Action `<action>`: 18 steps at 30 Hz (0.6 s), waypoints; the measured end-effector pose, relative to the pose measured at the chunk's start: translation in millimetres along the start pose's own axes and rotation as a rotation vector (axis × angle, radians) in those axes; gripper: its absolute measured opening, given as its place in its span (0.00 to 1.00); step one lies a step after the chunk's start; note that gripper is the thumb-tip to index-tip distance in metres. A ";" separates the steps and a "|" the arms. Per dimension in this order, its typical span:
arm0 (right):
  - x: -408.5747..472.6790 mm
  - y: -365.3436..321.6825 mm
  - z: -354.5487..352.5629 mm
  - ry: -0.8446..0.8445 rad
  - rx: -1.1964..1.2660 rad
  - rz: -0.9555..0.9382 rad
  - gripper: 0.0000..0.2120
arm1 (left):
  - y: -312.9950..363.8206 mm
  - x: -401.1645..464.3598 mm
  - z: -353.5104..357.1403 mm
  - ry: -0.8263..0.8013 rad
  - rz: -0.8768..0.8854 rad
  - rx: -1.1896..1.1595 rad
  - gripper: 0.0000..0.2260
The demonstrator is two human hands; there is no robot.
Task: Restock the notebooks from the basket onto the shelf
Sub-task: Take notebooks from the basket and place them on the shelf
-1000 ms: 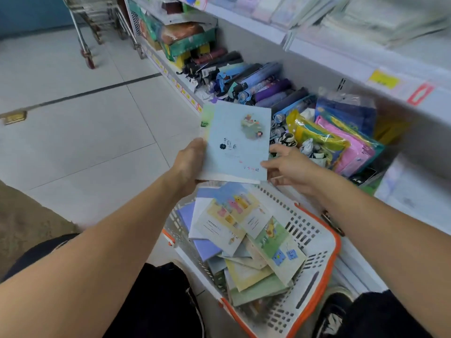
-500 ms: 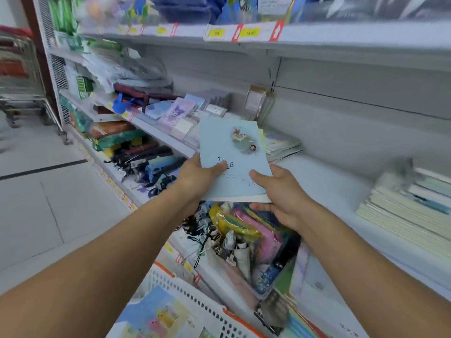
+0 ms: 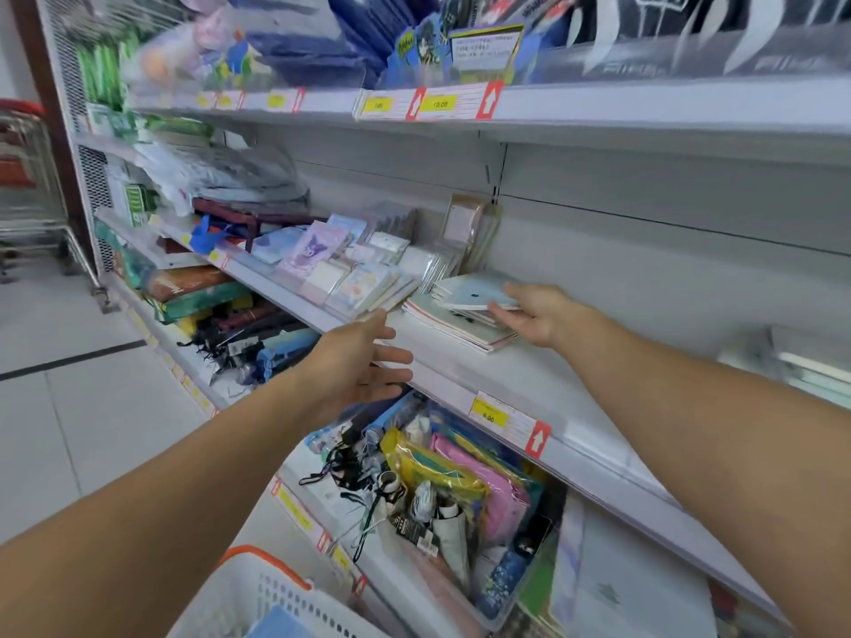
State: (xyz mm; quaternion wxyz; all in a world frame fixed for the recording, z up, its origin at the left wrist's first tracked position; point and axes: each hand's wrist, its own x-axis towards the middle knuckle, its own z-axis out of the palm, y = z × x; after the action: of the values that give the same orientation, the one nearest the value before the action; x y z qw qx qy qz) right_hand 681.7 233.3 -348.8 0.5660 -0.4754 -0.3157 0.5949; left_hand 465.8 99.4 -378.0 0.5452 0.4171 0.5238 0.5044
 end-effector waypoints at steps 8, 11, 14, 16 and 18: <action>43.2 16.2 -9.9 0.189 -1.171 -0.310 0.13 | -32.4 23.8 -18.9 0.091 -0.057 0.033 0.16; 45.7 21.5 -5.3 0.255 -1.291 -0.374 0.20 | -40.7 27.6 -23.1 0.101 -0.071 0.046 0.15; 44.4 22.2 4.0 0.252 -1.210 -0.359 0.19 | -43.2 29.8 -28.2 0.109 -0.072 0.075 0.13; 37.6 21.5 6.6 0.153 -1.290 -0.346 0.20 | -45.6 30.5 -33.3 0.110 -0.075 0.096 0.13; 28.3 22.5 8.6 0.128 -1.362 -0.377 0.23 | -50.3 31.5 -38.7 0.107 -0.088 0.112 0.12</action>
State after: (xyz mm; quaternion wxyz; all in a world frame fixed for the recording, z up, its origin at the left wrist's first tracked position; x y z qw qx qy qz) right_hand 668.0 258.7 -372.3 0.2538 -0.6949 -0.6605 0.1280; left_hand 431.3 120.4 -436.2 0.5138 0.3961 0.5973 0.4715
